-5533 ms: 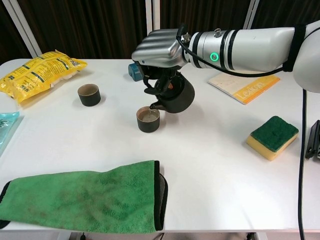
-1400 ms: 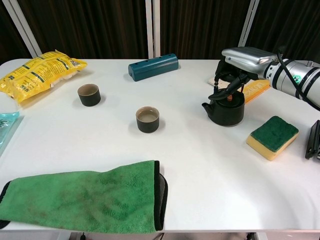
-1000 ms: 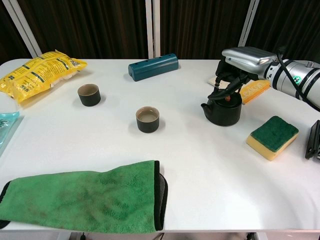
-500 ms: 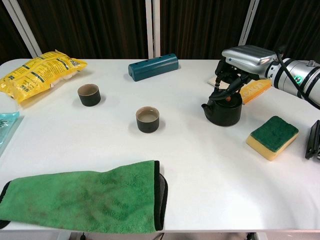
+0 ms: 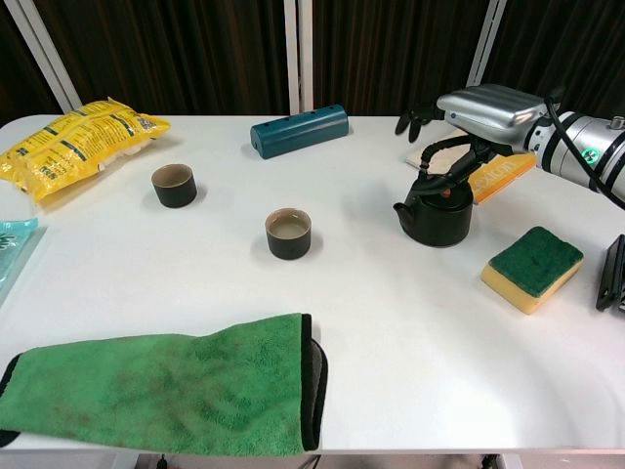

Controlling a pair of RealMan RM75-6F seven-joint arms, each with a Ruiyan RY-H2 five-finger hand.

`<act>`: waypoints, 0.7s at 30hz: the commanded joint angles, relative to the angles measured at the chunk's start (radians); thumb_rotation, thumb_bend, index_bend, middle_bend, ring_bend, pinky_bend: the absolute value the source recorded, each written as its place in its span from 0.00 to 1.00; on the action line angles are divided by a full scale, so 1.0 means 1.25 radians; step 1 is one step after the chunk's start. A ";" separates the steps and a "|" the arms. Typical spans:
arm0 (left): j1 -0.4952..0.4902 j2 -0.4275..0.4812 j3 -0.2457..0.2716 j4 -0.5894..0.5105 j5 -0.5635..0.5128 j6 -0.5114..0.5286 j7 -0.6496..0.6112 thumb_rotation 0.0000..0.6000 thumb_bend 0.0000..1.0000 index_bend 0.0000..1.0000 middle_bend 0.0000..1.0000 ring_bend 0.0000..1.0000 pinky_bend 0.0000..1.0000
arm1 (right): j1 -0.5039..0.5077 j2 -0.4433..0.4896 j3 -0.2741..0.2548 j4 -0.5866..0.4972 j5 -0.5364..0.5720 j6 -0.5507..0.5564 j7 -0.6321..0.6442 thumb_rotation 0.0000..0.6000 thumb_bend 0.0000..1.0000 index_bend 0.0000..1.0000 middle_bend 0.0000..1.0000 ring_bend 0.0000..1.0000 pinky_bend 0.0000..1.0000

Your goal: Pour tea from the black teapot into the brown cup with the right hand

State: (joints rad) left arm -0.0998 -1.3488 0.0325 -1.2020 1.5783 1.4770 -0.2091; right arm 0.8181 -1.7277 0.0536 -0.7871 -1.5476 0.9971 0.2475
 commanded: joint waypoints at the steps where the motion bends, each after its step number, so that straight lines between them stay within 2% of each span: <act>1: 0.002 0.002 -0.001 -0.001 0.000 0.004 -0.001 1.00 0.09 0.18 0.13 0.09 0.21 | -0.025 0.051 0.004 -0.080 -0.003 0.050 -0.029 0.53 0.00 0.00 0.05 0.00 0.00; 4: 0.006 0.005 -0.002 -0.001 -0.002 0.010 -0.002 1.00 0.09 0.18 0.13 0.09 0.21 | -0.072 0.126 0.007 -0.202 0.004 0.117 -0.094 0.53 0.00 0.00 0.01 0.00 0.00; 7: 0.011 0.006 -0.003 -0.001 -0.004 0.017 -0.005 1.00 0.09 0.18 0.13 0.09 0.21 | -0.156 0.225 0.000 -0.371 0.029 0.205 -0.201 0.52 0.05 0.00 0.00 0.00 0.00; 9: 0.013 0.006 -0.003 0.000 -0.003 0.023 -0.007 1.00 0.09 0.18 0.13 0.09 0.21 | -0.232 0.287 -0.020 -0.484 0.048 0.280 -0.281 0.51 0.12 0.00 0.00 0.00 0.00; 12: 0.015 0.006 -0.004 -0.001 0.001 0.031 -0.007 1.00 0.09 0.18 0.13 0.09 0.21 | -0.344 0.344 -0.063 -0.592 0.074 0.379 -0.341 0.51 0.16 0.00 0.00 0.00 0.00; 14: 0.015 0.007 -0.005 -0.004 0.007 0.039 -0.005 1.00 0.09 0.18 0.13 0.09 0.21 | -0.414 0.355 -0.092 -0.612 0.087 0.436 -0.351 0.51 0.16 0.00 0.00 0.00 0.00; 17: 0.015 0.010 -0.005 -0.011 0.014 0.046 0.002 1.00 0.09 0.18 0.13 0.09 0.21 | -0.490 0.344 -0.118 -0.588 0.102 0.485 -0.335 0.51 0.16 0.00 0.00 0.00 0.00; 21: 0.012 0.016 -0.007 -0.021 0.018 0.050 0.023 1.00 0.09 0.18 0.13 0.09 0.21 | -0.542 0.324 -0.124 -0.532 0.134 0.481 -0.307 0.51 0.18 0.00 0.00 0.00 0.00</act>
State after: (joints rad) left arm -0.0835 -1.3316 0.0249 -1.2244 1.5988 1.5365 -0.1882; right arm 0.1820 -1.3262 -0.0789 -1.4889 -1.4135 1.5935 -0.1404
